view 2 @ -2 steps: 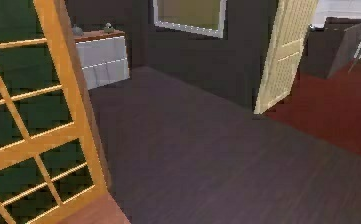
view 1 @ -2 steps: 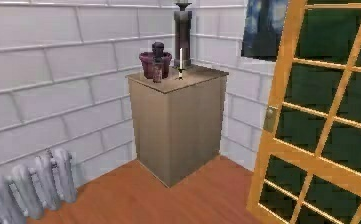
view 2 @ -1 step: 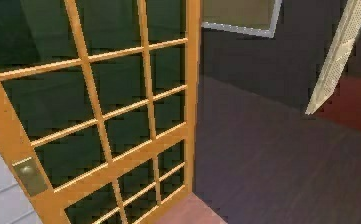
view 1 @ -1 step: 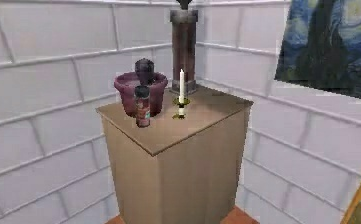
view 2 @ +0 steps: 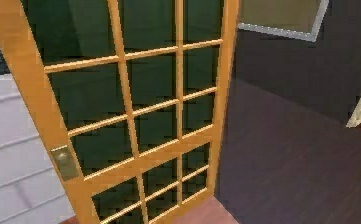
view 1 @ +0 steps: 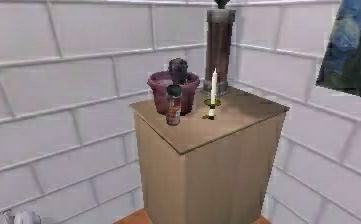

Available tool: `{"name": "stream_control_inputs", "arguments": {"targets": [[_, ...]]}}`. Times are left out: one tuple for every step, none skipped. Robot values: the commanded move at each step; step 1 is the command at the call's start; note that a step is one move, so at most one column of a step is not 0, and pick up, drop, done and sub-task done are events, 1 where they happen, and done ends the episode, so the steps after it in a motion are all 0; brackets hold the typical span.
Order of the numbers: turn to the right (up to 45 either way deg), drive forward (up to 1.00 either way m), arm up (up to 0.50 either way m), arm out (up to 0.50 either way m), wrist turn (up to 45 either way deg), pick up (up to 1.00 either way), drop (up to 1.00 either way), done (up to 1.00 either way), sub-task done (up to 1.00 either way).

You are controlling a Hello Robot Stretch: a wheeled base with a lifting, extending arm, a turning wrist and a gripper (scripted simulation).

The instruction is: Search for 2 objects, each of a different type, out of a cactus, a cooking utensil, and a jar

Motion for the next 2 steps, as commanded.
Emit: {"name": "stream_control_inputs", "arguments": {"targets": [[0.0,0.00,0.00,0.00,0.0,0.00,0.00,0.00,1.00],[45.0,0.00,0.00,0.00,0.0,0.00,0.00,0.00,0.00]]}}
